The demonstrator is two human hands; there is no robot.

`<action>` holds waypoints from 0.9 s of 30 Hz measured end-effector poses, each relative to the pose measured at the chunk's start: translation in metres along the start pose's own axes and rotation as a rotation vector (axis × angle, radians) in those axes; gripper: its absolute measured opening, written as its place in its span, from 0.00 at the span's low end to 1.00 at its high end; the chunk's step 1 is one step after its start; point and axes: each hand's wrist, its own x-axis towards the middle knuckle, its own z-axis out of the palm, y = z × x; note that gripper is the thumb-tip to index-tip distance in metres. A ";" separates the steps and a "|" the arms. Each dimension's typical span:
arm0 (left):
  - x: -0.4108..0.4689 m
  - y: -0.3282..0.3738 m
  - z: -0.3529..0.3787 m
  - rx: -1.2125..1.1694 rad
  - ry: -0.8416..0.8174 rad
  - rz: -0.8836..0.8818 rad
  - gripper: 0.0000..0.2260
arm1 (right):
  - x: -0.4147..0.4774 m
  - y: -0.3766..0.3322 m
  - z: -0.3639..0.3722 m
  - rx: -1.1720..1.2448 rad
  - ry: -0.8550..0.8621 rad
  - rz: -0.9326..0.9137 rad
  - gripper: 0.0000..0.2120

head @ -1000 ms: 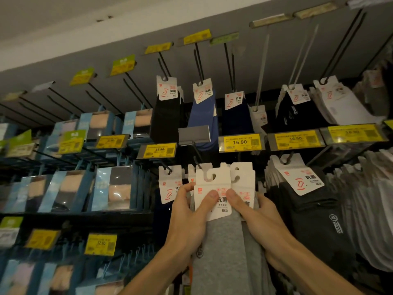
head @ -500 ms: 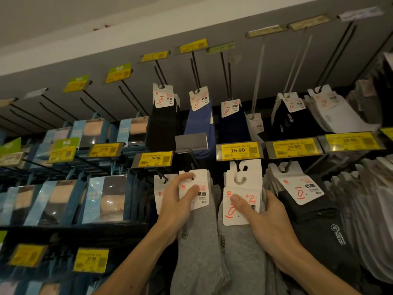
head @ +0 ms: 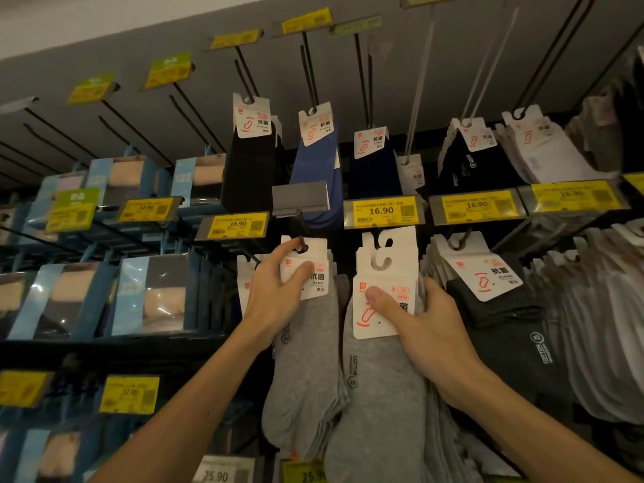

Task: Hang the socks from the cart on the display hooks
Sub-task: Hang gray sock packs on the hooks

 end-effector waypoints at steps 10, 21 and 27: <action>0.008 -0.027 0.009 0.162 -0.065 -0.046 0.19 | -0.001 -0.003 -0.002 0.002 -0.026 -0.012 0.19; -0.035 -0.005 0.004 0.510 0.011 0.133 0.19 | -0.009 -0.007 -0.005 0.027 -0.051 -0.016 0.19; -0.085 0.037 0.012 -0.131 -0.211 -0.183 0.17 | -0.017 -0.004 0.008 0.051 -0.110 -0.026 0.12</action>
